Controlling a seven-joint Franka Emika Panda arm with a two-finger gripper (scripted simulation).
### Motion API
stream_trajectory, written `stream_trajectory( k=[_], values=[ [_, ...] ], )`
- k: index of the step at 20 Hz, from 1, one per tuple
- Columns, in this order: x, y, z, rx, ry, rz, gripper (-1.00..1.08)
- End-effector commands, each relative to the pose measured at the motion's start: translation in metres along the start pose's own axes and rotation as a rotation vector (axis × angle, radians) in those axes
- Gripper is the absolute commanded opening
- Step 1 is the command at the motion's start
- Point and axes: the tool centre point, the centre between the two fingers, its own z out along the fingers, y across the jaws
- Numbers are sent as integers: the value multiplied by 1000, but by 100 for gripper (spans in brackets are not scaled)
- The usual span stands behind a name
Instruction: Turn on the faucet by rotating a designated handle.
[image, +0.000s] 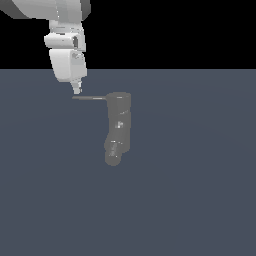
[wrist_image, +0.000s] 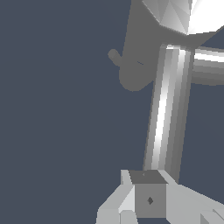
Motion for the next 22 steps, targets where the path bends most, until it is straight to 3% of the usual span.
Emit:
stream_trajectory(
  k=[1, 11, 22],
  values=[
    [5, -11, 7, 2, 1, 46, -100],
    [16, -31, 20, 4, 0, 140, -100],
    [14, -15, 21, 4, 0, 140, -100]
  ],
)
